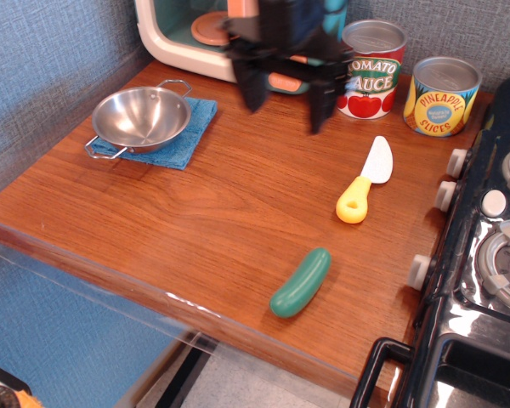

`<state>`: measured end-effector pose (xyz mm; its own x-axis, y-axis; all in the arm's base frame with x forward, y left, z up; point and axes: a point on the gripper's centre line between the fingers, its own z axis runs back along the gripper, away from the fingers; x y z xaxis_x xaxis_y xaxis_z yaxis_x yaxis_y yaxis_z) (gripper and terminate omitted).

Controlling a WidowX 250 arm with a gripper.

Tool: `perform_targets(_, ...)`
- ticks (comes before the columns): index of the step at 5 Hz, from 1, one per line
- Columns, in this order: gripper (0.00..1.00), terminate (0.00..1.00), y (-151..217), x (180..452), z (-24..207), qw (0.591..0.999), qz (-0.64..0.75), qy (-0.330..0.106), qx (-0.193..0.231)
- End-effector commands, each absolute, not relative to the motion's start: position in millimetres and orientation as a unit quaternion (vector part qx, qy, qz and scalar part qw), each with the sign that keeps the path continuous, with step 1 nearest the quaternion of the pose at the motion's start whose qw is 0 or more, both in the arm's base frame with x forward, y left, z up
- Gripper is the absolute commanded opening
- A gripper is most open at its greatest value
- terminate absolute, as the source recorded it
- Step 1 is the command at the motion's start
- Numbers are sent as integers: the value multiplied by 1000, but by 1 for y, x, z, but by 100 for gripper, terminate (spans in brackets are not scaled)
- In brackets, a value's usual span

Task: Move the knife to in front of the cans of sauce.

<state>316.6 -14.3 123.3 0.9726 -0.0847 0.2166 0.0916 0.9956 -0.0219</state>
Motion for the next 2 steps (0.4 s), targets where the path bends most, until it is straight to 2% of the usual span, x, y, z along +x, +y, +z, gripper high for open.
perform_targets(1,100,0,0,307,129,992,-76,-96,-19)
perform_targets(2,100,100,0,307,129,992,-76,-96,-19)
